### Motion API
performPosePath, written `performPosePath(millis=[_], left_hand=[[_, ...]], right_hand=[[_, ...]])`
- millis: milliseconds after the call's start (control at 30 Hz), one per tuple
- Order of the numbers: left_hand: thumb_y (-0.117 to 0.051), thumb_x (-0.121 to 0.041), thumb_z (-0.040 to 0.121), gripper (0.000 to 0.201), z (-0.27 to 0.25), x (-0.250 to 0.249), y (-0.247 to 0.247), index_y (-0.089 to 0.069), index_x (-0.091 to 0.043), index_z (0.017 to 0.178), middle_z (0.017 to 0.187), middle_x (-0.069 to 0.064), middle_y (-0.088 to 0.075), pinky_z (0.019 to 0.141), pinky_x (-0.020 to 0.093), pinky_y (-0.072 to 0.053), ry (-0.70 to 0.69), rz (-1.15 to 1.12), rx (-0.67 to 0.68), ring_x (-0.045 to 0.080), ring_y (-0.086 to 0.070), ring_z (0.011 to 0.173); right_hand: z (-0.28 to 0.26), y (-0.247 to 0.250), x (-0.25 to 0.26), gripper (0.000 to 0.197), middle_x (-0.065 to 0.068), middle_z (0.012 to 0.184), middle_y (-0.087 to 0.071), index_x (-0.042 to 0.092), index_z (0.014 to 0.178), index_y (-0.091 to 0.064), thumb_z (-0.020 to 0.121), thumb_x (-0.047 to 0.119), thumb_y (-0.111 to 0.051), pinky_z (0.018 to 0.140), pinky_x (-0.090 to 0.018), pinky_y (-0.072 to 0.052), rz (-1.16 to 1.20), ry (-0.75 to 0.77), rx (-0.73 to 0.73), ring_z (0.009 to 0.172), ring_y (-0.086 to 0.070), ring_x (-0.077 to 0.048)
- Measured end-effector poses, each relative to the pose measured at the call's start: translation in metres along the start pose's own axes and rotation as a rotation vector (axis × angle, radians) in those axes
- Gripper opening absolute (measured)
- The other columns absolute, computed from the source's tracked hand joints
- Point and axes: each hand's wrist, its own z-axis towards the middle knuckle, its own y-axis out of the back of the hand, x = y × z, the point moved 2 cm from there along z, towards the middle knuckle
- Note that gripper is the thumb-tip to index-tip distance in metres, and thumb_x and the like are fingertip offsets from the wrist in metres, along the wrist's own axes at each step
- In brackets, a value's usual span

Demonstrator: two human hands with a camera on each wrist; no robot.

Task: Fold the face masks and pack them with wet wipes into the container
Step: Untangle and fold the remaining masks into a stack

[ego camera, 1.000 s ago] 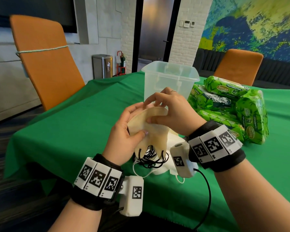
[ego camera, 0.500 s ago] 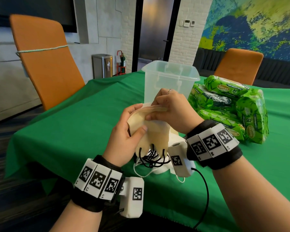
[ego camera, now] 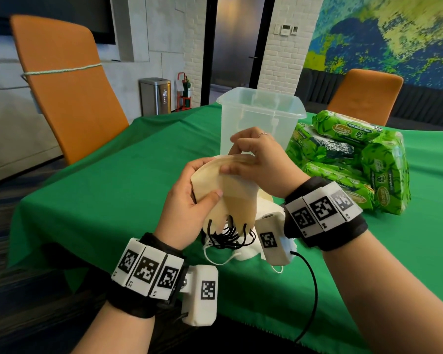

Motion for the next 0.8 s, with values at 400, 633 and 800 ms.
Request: performPosePath(millis=[400,633,800], left_hand=[[-0.064,0.000,0.082,0.048,-0.001,-0.002,-0.004,-0.046,-0.032,0.112,0.111,-0.010,-0.060,0.093,0.027,-0.048,-0.003,-0.038,-0.011,0.003,-0.061,0.098],[-0.060,0.010,0.082,0.073,0.002,-0.002,0.002,-0.033,-0.038,0.129,0.127,0.001,-0.055,0.085,0.015,-0.047,-0.076,-0.069,-0.178,-0.001,-0.061,0.100],[-0.059,-0.007,0.085,0.066,0.001,-0.001,-0.004,-0.029,-0.047,0.128,0.144,0.005,-0.040,0.101,0.024,-0.043,-0.125,0.004,-0.171,0.009,-0.051,0.121]], right_hand=[[-0.004,-0.007,-0.004,0.023,0.006,0.063,-0.050,0.022,0.070,-0.048,0.082,0.017,-0.067,0.049,-0.010,-0.035,0.377,-0.059,0.069,0.050,-0.045,0.003],[-0.011,-0.009,-0.021,0.051,-0.002,0.082,-0.059,0.013,0.111,-0.045,0.071,0.010,-0.076,0.055,-0.018,-0.046,0.537,-0.242,0.089,0.063,-0.058,-0.004],[-0.019,-0.025,-0.020,0.048,-0.023,0.114,-0.059,-0.001,0.122,-0.043,0.079,-0.004,-0.064,0.089,-0.050,-0.049,0.866,-0.361,0.022,0.101,-0.060,-0.036]])
